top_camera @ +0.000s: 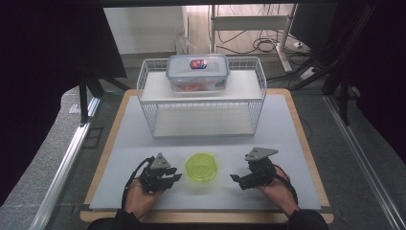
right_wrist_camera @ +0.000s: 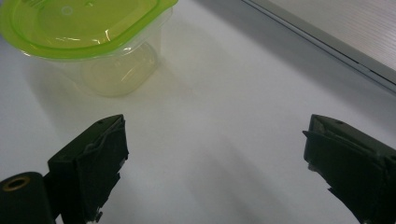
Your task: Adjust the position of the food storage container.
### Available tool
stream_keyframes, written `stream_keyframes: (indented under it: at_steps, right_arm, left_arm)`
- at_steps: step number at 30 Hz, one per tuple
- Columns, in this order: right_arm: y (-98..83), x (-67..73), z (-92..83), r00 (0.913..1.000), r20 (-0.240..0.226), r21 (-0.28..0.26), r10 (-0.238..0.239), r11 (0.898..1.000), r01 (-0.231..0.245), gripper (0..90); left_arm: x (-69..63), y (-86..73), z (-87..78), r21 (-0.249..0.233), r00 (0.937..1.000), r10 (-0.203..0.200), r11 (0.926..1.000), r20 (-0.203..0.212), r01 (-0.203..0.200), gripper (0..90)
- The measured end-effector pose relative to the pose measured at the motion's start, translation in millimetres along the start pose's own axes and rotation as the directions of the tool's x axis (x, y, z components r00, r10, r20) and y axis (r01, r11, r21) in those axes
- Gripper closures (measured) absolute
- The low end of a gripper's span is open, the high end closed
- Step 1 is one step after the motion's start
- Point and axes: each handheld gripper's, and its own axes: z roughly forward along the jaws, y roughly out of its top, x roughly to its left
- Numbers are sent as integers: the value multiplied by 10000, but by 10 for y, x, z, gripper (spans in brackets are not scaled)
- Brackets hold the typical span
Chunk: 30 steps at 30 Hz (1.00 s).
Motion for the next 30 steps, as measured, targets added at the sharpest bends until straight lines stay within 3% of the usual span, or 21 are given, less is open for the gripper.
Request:
stream_keyframes:
  at_steps: [7, 18, 24, 28, 30]
  right_arm:
    - [5, -1, -14, 10000, -36, -125, 10, 9999, -10, 56]
    - [15, 4, -31, 9997, -193, -428, 115, 9990, -123, 55]
    - [8, 7, -10, 9993, -346, -331, 153, 9993, -164, 50]
    - [3, 7, 1, 9990, -423, -274, 118, 9995, -130, 43]
    - [1, 3, 5, 9985, -445, -346, 312, 9989, -328, 36]
  left_arm:
    - [-9, -114, -131, -238, 9991, 70, 9997, -429, -80, 458]
    - [-54, -257, -254, -821, 9984, -97, 9966, -553, 51, 218]
    - [-50, -337, -267, -824, 9984, -393, 9960, -395, 360, 133]
    - [-39, -367, -269, -765, 9972, -499, 9960, -548, 457, 114]
    - [-34, -369, -275, -855, 9967, -540, 9951, -608, 487, 102]
